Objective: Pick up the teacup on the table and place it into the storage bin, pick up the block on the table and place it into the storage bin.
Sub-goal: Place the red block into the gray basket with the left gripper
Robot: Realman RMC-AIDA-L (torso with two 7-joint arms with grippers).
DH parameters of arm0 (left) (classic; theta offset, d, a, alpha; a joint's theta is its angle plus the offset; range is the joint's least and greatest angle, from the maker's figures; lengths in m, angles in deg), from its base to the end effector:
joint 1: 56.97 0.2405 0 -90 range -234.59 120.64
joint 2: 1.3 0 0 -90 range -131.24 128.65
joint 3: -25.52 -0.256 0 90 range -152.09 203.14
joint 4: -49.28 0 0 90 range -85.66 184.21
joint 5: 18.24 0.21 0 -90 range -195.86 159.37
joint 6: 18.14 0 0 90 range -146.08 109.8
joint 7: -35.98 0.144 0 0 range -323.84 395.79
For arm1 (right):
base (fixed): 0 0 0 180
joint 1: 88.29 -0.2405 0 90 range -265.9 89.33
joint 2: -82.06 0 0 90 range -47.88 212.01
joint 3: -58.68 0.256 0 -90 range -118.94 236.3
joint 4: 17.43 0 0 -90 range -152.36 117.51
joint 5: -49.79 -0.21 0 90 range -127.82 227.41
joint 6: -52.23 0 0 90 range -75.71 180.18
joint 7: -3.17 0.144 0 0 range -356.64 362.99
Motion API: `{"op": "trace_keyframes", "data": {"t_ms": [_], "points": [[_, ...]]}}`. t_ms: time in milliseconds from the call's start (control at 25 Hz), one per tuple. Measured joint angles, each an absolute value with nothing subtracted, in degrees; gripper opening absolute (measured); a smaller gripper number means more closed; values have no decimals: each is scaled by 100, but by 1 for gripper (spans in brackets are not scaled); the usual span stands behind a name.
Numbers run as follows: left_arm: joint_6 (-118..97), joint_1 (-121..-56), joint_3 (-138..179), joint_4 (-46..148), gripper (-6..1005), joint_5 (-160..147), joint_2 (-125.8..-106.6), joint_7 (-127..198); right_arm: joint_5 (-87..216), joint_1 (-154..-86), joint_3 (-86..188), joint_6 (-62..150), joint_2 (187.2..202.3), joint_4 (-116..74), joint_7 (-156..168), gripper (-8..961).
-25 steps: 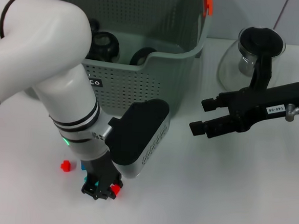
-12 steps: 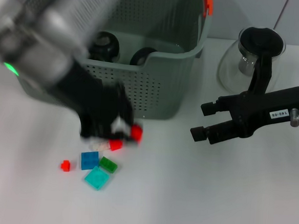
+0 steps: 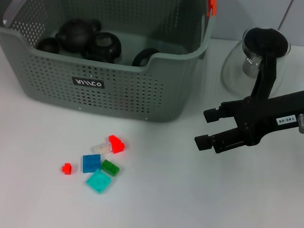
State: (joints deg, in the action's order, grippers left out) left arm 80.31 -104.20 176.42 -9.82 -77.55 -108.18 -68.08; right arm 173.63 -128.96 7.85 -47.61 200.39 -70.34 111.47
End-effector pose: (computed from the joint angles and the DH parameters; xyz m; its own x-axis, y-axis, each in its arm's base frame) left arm -0.1566 0.4162 0.1672 0.8779 0.1753 0.4455 0.3529 -0.8658 -0.3549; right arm 0.1784 0.3539 0.0114 0.8712 -0.4488 -0.1990 -0.4428 -0.8934 0.0762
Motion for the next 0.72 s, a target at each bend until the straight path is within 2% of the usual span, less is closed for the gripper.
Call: {"op": "trace_keyframes", "data": {"t_ms": [80, 200, 560, 720], "points": [[7452, -10449, 17476, -521, 214, -7725, -10664, -7011, 17365, -12902, 784, -4777, 20042, -7034, 11134, 941], [6553, -10438, 17011, -78, 218, -7642, -10607, -7177, 17372, -12910, 781, -4780, 20041, -7034, 11126, 941], [5352, -10479, 16029, -63, 230, -6776, -10990, -7734, 17386, -12923, 779, -4811, 20022, -7033, 11124, 941], [5341, -10533, 16009, -93, 236, -6515, -11057, -7937, 17389, -12930, 779, -4838, 20025, -7033, 11125, 940]]}}
